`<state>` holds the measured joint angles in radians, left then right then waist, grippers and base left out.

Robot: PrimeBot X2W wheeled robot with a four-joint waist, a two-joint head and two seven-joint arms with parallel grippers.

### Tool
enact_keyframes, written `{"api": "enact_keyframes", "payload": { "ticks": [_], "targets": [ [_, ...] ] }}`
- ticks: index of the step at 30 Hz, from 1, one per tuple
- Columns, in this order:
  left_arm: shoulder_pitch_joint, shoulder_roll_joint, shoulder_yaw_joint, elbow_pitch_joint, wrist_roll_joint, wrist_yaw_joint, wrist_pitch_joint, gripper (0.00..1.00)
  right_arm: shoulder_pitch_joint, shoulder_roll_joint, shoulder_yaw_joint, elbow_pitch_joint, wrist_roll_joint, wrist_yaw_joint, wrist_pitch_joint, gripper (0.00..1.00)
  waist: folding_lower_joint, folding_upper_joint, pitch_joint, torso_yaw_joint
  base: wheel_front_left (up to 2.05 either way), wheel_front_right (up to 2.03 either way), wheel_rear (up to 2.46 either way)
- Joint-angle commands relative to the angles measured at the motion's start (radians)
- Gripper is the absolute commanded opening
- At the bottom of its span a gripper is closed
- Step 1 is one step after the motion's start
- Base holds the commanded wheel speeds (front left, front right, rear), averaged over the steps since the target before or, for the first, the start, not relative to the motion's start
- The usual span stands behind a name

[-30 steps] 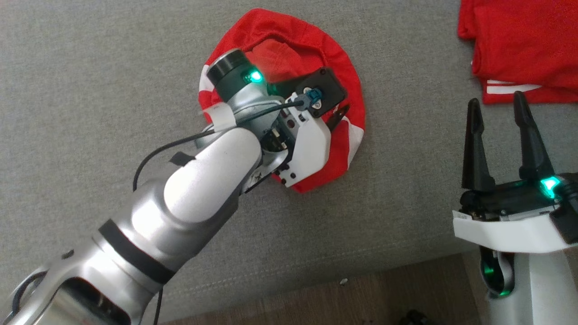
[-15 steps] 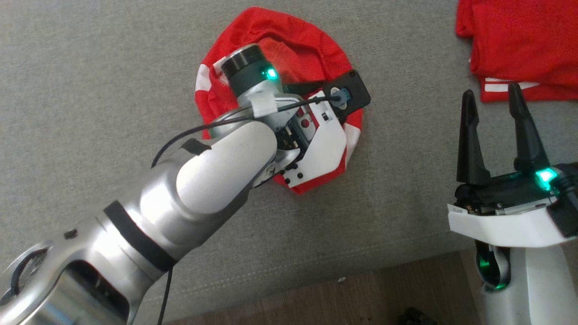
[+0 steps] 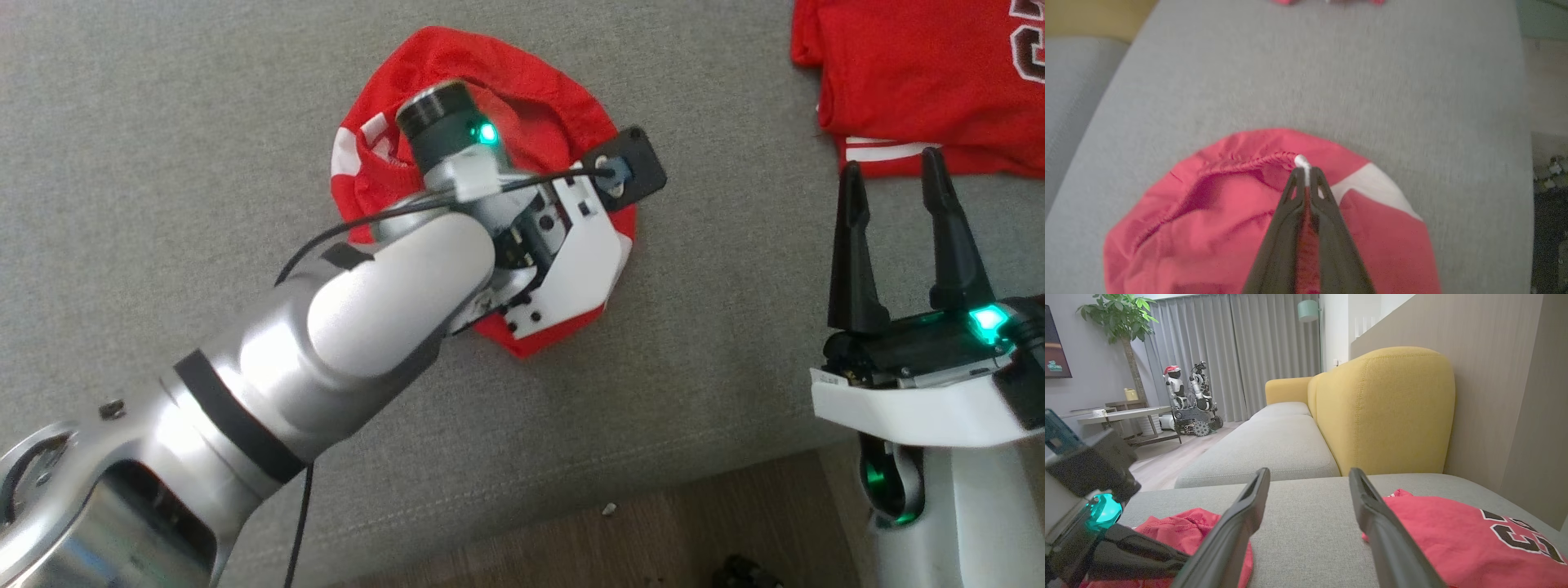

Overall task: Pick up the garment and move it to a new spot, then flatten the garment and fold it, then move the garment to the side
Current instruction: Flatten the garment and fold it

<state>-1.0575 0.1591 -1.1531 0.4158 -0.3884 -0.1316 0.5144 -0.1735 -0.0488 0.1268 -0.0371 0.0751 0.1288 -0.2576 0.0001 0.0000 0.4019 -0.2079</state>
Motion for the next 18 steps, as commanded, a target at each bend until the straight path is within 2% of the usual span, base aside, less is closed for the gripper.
{"api": "enact_keyframes", "payload": {
  "ticks": [1, 9, 11, 14, 16, 18],
  "targets": [
    [-0.067, 0.006, 0.053, -0.047, -0.004, 0.008, -0.049, 0.00, -0.013, -0.001, 0.022, -0.034, 0.010, 0.002, -0.004, 1.00, -0.0001, 0.0000, -0.004, 0.000, 0.00, 0.00, 0.00],
    [-0.095, -0.056, 0.259, -0.086, -0.093, 0.085, -0.395, 0.00, 0.000, -0.001, 0.008, -0.029, 0.021, 0.002, -0.004, 1.00, -0.0001, 0.0000, -0.056, 0.032, 0.00, 0.00, 0.00],
    [-0.114, -0.065, 0.305, -0.101, -0.089, 0.120, -0.481, 0.00, 0.006, -0.001, 0.001, -0.027, 0.018, 0.002, -0.004, 1.00, -0.0001, 0.0000, -0.072, 0.052, 0.00, 0.00, 0.00],
    [-0.111, -0.069, 0.353, -0.117, -0.096, 0.168, -0.544, 0.00, 0.011, -0.001, -0.011, -0.029, 0.009, 0.002, -0.004, 1.00, -0.0001, 0.0000, -0.092, 0.090, 0.00, 0.00, 0.00],
    [-0.054, -0.044, 0.382, -0.151, -0.130, 0.195, -0.539, 0.00, 0.013, -0.001, -0.022, -0.033, -0.005, 0.002, -0.004, 1.00, -0.0001, 0.0000, -0.104, 0.127, 0.00, 0.00, 0.00],
    [-0.019, -0.026, 0.391, -0.169, -0.147, 0.203, -0.530, 0.00, 0.015, -0.001, -0.026, -0.034, -0.009, 0.002, -0.004, 1.00, -0.0001, 0.0000, -0.107, 0.138, 0.00, 0.00, 0.00]
  ]
}}
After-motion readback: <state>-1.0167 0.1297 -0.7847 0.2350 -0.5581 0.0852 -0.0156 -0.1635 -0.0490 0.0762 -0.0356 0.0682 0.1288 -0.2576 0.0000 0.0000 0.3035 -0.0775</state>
